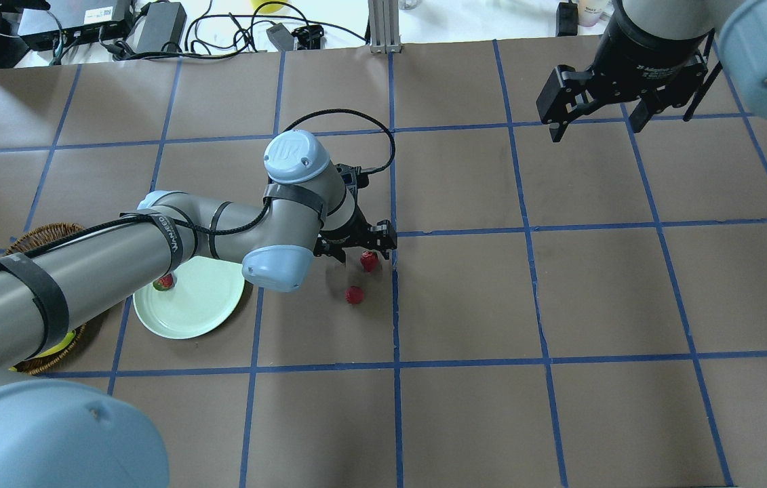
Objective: Collect all strawberries into plate
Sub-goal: 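Carry the strawberry to the plate and release it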
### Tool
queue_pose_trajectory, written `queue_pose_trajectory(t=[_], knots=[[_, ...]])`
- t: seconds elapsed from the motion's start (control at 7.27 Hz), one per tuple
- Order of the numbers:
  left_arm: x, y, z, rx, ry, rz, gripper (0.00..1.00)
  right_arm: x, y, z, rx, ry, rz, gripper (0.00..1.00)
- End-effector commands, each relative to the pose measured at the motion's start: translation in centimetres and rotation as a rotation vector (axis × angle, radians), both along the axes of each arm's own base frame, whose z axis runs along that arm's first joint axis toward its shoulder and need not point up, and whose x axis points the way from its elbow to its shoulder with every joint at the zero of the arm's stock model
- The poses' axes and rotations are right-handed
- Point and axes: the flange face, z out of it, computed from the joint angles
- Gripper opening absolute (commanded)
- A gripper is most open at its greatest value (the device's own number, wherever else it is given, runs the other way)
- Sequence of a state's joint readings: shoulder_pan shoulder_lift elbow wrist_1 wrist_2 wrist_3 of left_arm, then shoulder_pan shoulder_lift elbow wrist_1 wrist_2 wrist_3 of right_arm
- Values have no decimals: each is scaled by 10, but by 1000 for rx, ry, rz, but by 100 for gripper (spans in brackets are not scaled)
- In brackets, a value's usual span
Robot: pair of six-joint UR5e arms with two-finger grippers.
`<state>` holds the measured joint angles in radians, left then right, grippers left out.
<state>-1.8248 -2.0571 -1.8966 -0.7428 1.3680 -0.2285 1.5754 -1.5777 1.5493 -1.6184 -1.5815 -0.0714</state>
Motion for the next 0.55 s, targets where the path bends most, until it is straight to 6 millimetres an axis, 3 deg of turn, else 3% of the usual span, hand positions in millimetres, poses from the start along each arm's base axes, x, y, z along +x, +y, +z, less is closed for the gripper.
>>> queue_pose_trajectory(t=[0.0,0.14,0.28,0.41], knots=[[-6,3,3,1,6,4,52,0,0,0,1,0,1,100],[-10,7,6,2,4,4,37,0,0,0,1,0,1,100],[-10,7,7,2,6,3,0,0,0,0,-1,0,1,100],[-10,6,11,-6,6,1,0,0,0,0,1,0,1,100]])
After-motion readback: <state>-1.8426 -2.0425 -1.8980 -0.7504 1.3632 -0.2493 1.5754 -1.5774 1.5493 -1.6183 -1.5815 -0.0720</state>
